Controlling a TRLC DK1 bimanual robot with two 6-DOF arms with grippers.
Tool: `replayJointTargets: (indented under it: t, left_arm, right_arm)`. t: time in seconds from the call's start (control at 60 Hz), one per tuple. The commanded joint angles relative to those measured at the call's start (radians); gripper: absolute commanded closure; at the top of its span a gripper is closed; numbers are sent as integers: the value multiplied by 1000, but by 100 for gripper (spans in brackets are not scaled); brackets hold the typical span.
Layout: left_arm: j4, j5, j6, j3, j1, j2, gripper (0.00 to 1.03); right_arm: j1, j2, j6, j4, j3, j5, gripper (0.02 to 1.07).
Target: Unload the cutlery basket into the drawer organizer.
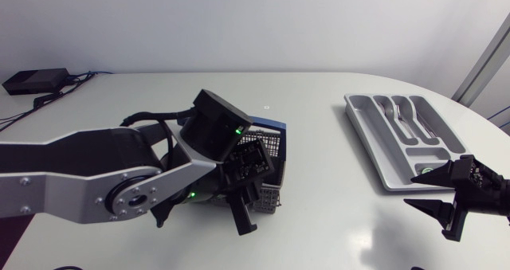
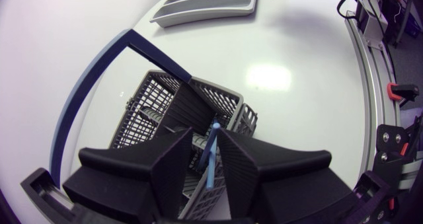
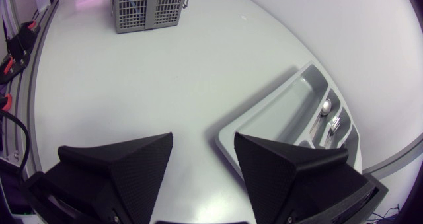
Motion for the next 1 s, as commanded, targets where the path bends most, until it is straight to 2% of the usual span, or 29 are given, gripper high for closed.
replayJointTargets:
  t: [0.0, 0.383, 0.633, 0.883, 0.983]
  left_arm:
    - [12, -5, 21, 12, -6, 19, 89]
    - [23, 1, 20, 25, -2, -22, 100]
    - [-31, 43, 3, 62, 26, -99, 100]
    - [-120, 120, -49, 139, 64, -206, 100]
    - [-149, 175, -92, 176, 89, -232, 100]
  right_arm:
    - [14, -20, 18, 5, -28, -4, 39]
    - [40, -67, 36, 7, -55, -4, 39]
    - [102, -173, 111, 1, -83, -4, 39]
    - [272, -351, 366, 11, -78, -4, 39]
    - [382, -411, 541, 76, -75, 1, 39]
